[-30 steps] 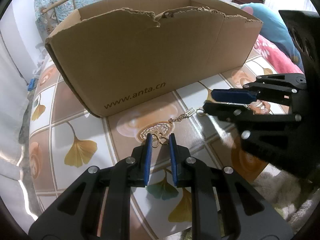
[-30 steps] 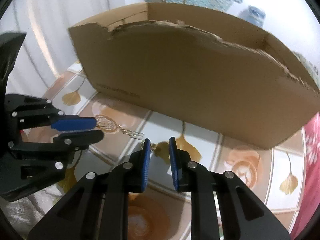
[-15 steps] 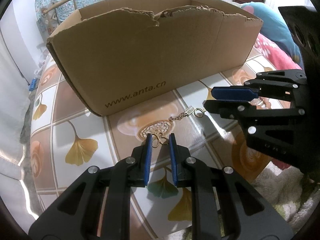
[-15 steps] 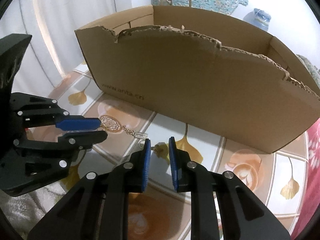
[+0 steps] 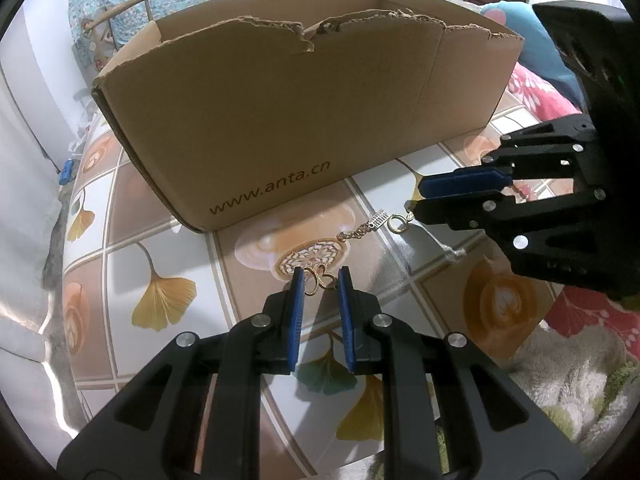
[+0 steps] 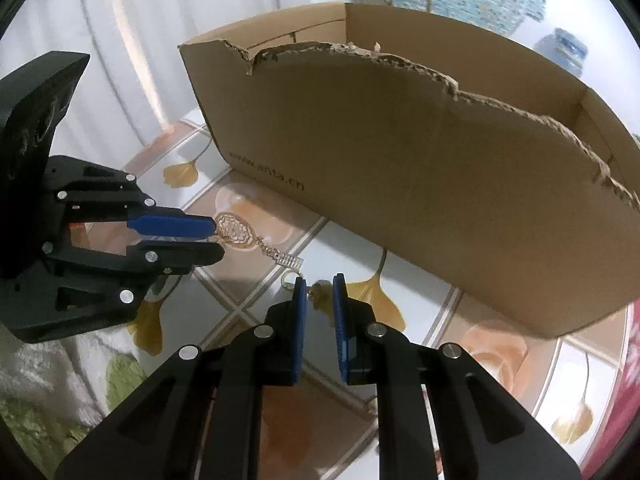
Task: Organize jewelry
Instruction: 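Grasp the butterfly charm with the left tool while the right tool grips the chain clasp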
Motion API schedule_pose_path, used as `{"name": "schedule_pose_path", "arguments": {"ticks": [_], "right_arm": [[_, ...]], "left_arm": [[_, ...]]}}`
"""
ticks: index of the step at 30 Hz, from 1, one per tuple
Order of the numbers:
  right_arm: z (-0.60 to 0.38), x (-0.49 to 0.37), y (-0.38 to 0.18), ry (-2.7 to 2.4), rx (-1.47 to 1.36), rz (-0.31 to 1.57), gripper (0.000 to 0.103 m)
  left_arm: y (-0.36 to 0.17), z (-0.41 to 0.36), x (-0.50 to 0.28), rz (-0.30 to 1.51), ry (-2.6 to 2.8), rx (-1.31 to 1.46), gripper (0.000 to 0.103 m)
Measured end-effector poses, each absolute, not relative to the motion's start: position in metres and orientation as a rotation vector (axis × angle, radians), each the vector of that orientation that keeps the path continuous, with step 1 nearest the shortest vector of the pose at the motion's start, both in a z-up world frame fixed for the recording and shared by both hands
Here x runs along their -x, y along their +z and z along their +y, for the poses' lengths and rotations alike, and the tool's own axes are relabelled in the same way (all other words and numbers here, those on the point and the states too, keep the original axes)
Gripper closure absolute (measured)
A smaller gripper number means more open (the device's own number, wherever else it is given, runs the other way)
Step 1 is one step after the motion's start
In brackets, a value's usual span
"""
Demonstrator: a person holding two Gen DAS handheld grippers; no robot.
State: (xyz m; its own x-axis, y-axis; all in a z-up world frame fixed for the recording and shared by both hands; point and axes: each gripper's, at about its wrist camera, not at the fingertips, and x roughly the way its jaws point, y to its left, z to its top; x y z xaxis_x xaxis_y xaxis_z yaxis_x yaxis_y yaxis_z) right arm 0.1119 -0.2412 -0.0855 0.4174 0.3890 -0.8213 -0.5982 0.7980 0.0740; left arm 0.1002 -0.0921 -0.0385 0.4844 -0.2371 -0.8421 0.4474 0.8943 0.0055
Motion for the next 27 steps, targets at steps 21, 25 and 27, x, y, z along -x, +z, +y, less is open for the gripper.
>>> {"name": "schedule_pose_path", "arguments": {"ticks": [21, 25, 27], "right_arm": [[-0.236, -0.123, -0.091, 0.564, 0.095, 1.092, 0.089], [-0.232, -0.117, -0.092, 0.51, 0.055, 1.09, 0.089], [-0.228, -0.113, -0.092, 0.504, 0.092, 1.068, 0.089]], "left_arm": [[-0.039, -0.092, -0.101, 0.988, -0.424, -0.235, 0.087], [-0.038, -0.092, -0.101, 0.988, -0.425, -0.235, 0.087], [-0.038, -0.092, -0.1, 0.987, -0.429, -0.237, 0.087]]}}
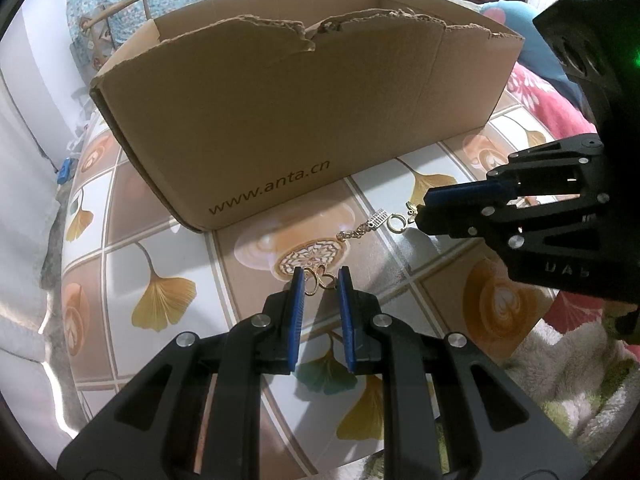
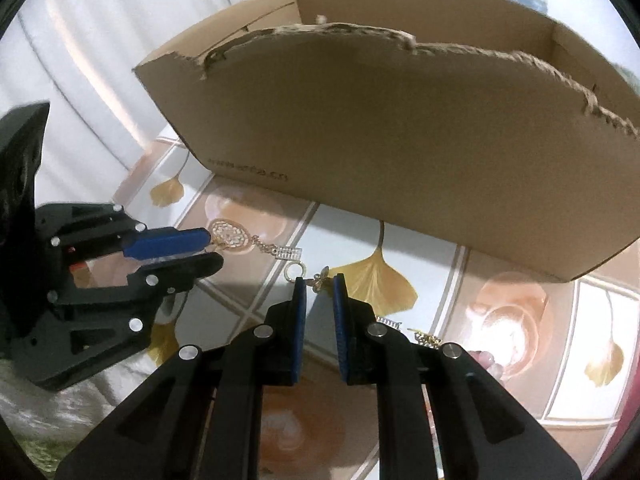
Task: Organize jewelry
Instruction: 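Grasp the butterfly charm with the left tool while the right tool grips the chain clasp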
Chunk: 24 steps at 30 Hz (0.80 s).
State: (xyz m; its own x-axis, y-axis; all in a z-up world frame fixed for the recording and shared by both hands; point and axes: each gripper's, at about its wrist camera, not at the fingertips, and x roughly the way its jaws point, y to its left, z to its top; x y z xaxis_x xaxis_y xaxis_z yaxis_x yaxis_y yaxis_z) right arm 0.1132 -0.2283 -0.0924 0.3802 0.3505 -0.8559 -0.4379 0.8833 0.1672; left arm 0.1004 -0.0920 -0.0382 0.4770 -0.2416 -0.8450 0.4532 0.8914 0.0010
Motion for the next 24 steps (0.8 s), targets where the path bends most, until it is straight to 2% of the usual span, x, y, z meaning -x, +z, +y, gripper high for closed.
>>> {"name": "schedule_pose_path", "arguments": {"ticks": [8, 14, 24], "right_arm": [[-0.217, -0.113, -0.091, 0.592, 0.273, 1.013, 0.088], [-0.223, -0.117, -0.09, 0.66, 0.299, 1.009, 0.084], [-0.226, -0.116, -0.089, 0.712, 0.333, 1.008, 0.084]], "left_arm": [[-0.037, -0.093, -0.099, 0.984, -0.433, -0.244, 0.087], [-0.037, -0.094, -0.099, 0.984, -0.432, -0.248, 0.087], [-0.037, -0.096, -0.099, 0.987, -0.43, -0.252, 0.087]]}}
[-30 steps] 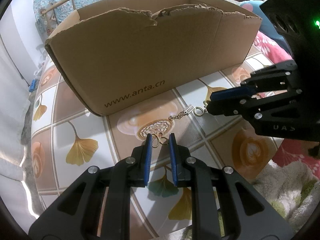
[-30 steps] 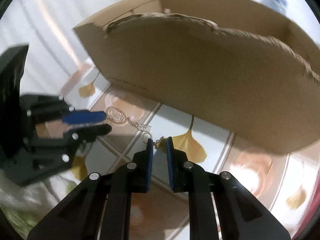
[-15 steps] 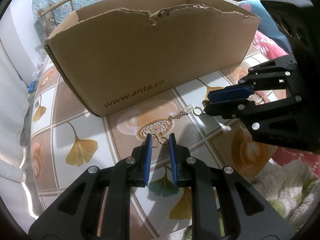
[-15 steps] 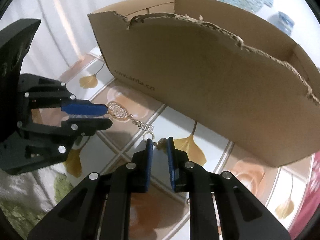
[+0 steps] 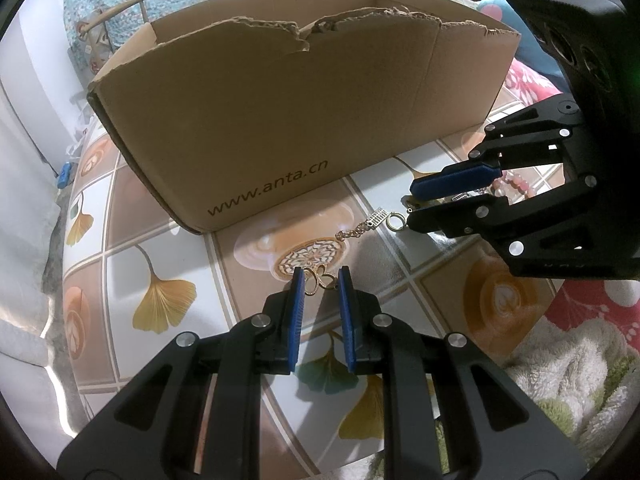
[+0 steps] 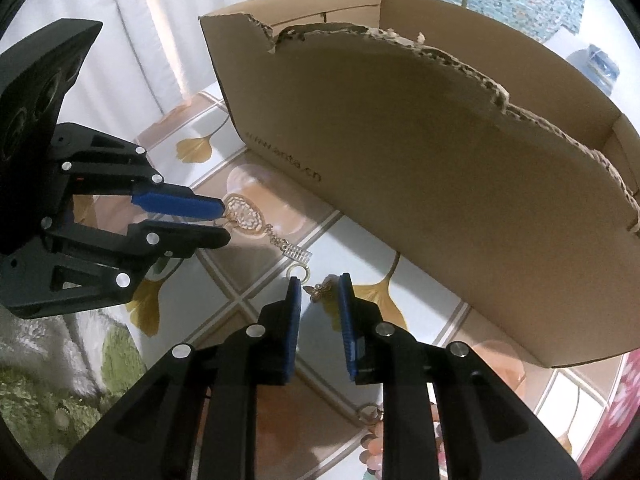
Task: Organize jewelry
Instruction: 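Grasp the butterfly charm with the left tool while the right tool grips the chain clasp, then lift the chain bracelet into the box and open the left tool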
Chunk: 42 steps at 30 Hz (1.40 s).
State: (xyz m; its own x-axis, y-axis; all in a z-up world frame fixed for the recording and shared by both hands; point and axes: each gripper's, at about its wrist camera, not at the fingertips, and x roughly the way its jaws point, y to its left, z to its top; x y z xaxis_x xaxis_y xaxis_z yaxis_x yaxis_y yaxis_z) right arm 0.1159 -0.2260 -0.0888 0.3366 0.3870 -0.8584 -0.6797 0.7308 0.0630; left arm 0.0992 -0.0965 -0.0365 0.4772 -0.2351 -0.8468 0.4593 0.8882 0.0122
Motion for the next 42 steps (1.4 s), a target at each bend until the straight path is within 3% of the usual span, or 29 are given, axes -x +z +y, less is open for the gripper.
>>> {"name": "schedule_pose_path", "arguments": {"ticks": [4, 30, 42], "right_arm": [[-0.232, -0.114, -0.086, 0.737, 0.322, 1.017, 0.094], [-0.253, -0.102, -0.068, 0.687, 0.208, 0.961, 0.094], [-0.264, -0.105, 0.013, 0.741, 0.104, 0.784, 0.094]], "left_arm": [[-0.036, -0.096, -0.099, 0.987, -0.431, -0.253, 0.087], [-0.03, -0.093, -0.094, 0.964, -0.457, -0.254, 0.087], [0.05, -0.063, -0.092, 0.797, -0.519, -0.215, 0.087]]}}
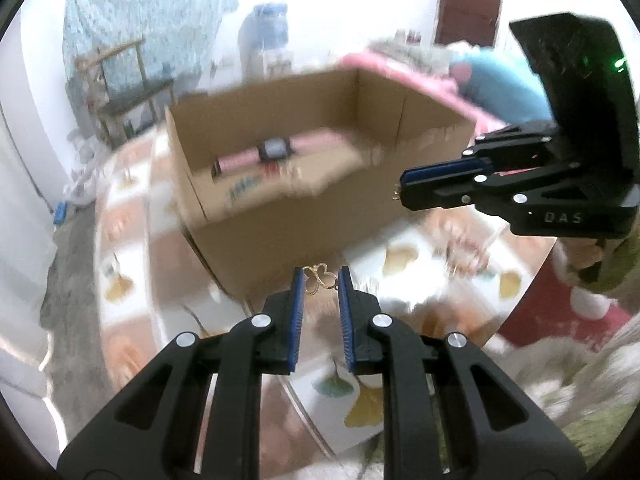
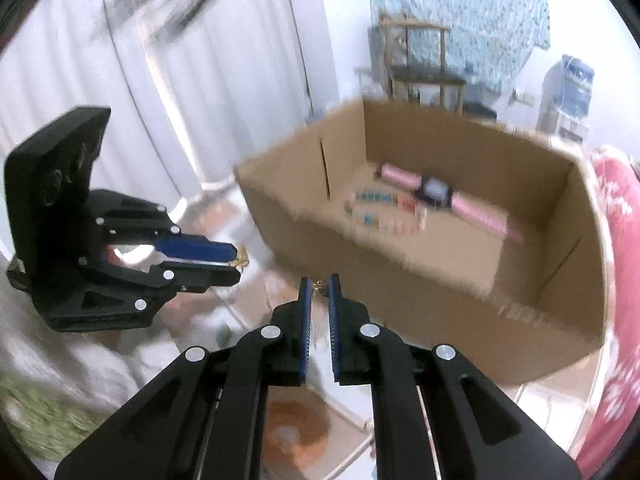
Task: Organize jewelry
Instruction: 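Lift the chain bracelet into the box and open the left tool, then withdraw the left tool from the box toward the remaining chain on the table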
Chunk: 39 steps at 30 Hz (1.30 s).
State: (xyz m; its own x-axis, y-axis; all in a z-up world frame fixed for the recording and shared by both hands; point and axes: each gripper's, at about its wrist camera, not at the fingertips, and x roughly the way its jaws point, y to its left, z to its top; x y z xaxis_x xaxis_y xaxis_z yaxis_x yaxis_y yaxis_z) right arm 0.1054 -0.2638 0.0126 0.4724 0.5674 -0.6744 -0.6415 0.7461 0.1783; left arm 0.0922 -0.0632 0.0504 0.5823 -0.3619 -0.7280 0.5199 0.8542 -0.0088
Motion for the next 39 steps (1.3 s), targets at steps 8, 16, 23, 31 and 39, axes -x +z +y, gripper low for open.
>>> {"name": "schedule_pose_path", "arguments": {"ticks": [8, 16, 23, 31, 39], "right_arm": [[-0.274, -0.189, 0.05, 0.714, 0.114, 0.856, 0.094], [-0.264, -0.277, -0.012, 0.613, 0.234, 1.264, 0.094], [-0.26, -0.29, -0.034, 0.555, 0.339, 1.325, 0.094], [-0.268, -0.307, -0.03, 0.486, 0.347, 1.296, 0.093], [-0.284, -0.31, -0.015, 0.481, 0.274, 1.223, 0.078]], "left_arm": [[0.102, -0.068, -0.164, 0.754, -0.558, -0.24, 0.087], [0.058, -0.114, -0.246, 1.077, -0.697, -0.241, 0.087], [0.026, -0.152, -0.277, 1.245, -0.704, -0.242, 0.087], [0.019, -0.167, -0.303, 1.288, -0.646, -0.21, 0.084], [0.027, -0.151, -0.316, 1.298, -0.63, -0.109, 0.07]]}}
